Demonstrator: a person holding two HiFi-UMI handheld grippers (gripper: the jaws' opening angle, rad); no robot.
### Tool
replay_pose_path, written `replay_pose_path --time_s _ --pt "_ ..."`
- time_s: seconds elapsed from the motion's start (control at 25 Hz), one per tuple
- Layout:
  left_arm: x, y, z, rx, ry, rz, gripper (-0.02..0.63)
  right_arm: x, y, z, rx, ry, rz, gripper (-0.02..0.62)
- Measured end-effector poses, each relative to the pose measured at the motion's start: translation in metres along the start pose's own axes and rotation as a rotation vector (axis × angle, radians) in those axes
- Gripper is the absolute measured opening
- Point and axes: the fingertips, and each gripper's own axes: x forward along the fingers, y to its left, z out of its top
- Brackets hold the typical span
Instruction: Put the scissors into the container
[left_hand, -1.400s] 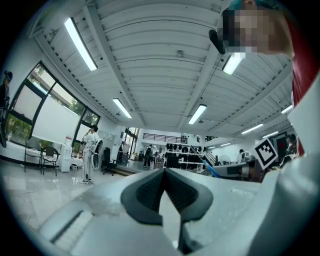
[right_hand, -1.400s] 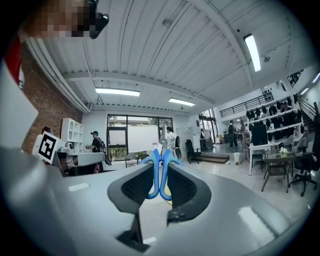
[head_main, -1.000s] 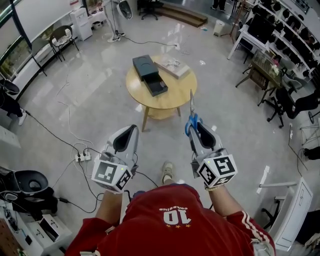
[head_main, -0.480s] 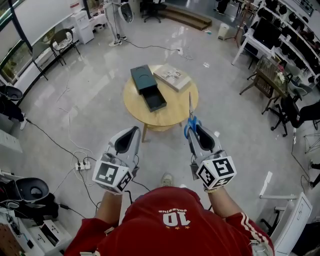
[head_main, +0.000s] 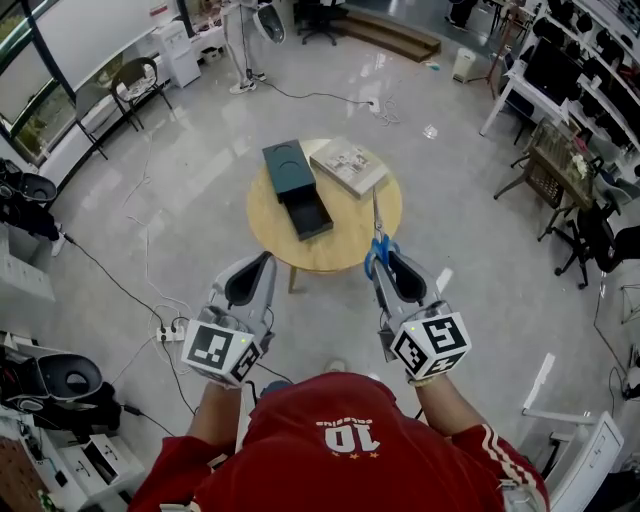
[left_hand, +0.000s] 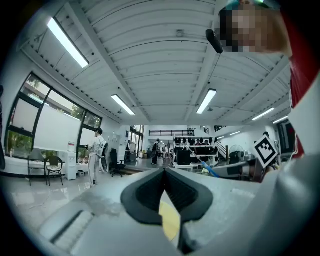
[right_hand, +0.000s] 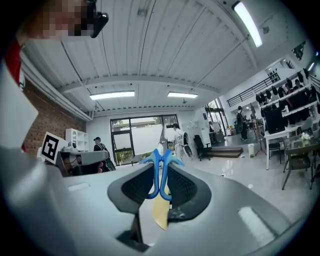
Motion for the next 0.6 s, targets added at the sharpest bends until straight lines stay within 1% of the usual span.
replay_pose_path --time_s 0.24,0.44,0.6 --pt "0.014 -0.012 0.003 0.036 0.011 0.003 0.002 0.001 -0.015 0.0 0.018 -0.011 0.017 0.089" --pt "0.024 -0.017 0.007 0.049 0.024 -0.003 0.002 0.002 -0.023 0.003 0.033 -0.014 0.017 0.089" --pt "0.033 -0.014 0.003 0.046 0.028 -0.017 0.002 0.01 -0.029 -0.004 0.033 -0.002 0.01 0.089"
